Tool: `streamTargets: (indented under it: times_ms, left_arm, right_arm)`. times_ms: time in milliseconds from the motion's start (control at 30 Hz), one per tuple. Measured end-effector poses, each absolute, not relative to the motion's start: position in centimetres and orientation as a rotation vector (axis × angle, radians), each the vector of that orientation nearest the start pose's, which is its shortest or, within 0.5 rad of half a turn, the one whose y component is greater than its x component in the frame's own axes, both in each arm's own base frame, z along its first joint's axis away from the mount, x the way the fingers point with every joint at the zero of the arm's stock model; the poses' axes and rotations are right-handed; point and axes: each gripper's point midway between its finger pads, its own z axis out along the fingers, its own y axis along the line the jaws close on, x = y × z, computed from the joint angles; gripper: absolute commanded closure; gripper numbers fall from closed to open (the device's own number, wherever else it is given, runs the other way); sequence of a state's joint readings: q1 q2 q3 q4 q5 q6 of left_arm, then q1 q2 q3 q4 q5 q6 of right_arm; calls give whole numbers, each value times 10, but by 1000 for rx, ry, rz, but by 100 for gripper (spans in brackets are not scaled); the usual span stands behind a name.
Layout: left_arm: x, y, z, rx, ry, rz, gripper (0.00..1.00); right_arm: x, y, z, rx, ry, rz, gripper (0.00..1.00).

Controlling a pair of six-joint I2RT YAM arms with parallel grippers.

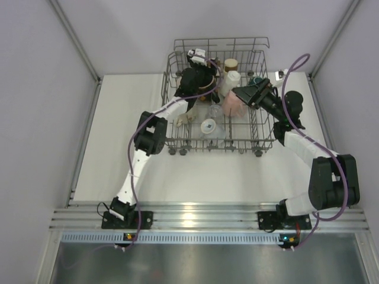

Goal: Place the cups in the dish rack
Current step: Place the cup upside down on the dish rack, then move the dish rack

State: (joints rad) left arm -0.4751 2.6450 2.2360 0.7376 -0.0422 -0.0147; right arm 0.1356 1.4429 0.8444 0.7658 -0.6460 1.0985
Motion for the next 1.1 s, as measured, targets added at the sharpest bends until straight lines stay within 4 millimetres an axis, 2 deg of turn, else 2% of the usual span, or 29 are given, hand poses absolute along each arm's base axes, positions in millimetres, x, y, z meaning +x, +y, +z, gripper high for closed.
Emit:
streamTargets:
  times_ms: [100, 167, 267, 300, 400, 500, 567, 633, 700, 833, 933, 1000, 1100]
  left_arm:
    - [664, -335, 238, 252, 1234, -411, 20]
    - [657, -338, 235, 272, 1250, -426, 19]
    - [641, -348, 235, 300, 1272, -461, 19]
    - [635, -352, 240, 305, 1274, -476, 19]
    - [617, -355, 268, 305, 1254, -506, 17]
    - [597, -349, 315, 289, 1204, -529, 19]
    - [583, -339, 352, 270, 1166, -536, 19]
    - [569, -325, 383, 240, 1151, -533, 20]
    - [554, -310, 406, 213, 1169, -531, 20]
    - [525, -274, 431, 158, 1273, -510, 24]
    - [508, -243, 425, 124, 1380, -469, 25]
    - [502, -222, 408, 100, 1467, -429, 25]
    - [499, -187, 372, 49, 1619, -367, 25]
  right_arm:
    - [398, 188, 297, 157, 1642, 1391, 27]
    - [406, 186, 302, 137, 1660, 1335, 38]
    - [421, 180, 320, 106, 1656, 1234, 74]
    - [427, 178, 330, 90, 1650, 1202, 90]
    - [451, 172, 362, 51, 1626, 1099, 100]
    - [484, 167, 380, 30, 1641, 998, 100]
    - [508, 168, 384, 21, 1655, 941, 100]
    - [531, 168, 377, 17, 1696, 884, 100]
    - [552, 172, 366, 10, 1734, 842, 100]
    - [588, 188, 333, -13, 1809, 767, 100]
    - [604, 206, 298, -42, 1860, 727, 100]
    - [613, 221, 274, -68, 1889, 709, 100]
    - [619, 243, 239, -98, 1935, 693, 100]
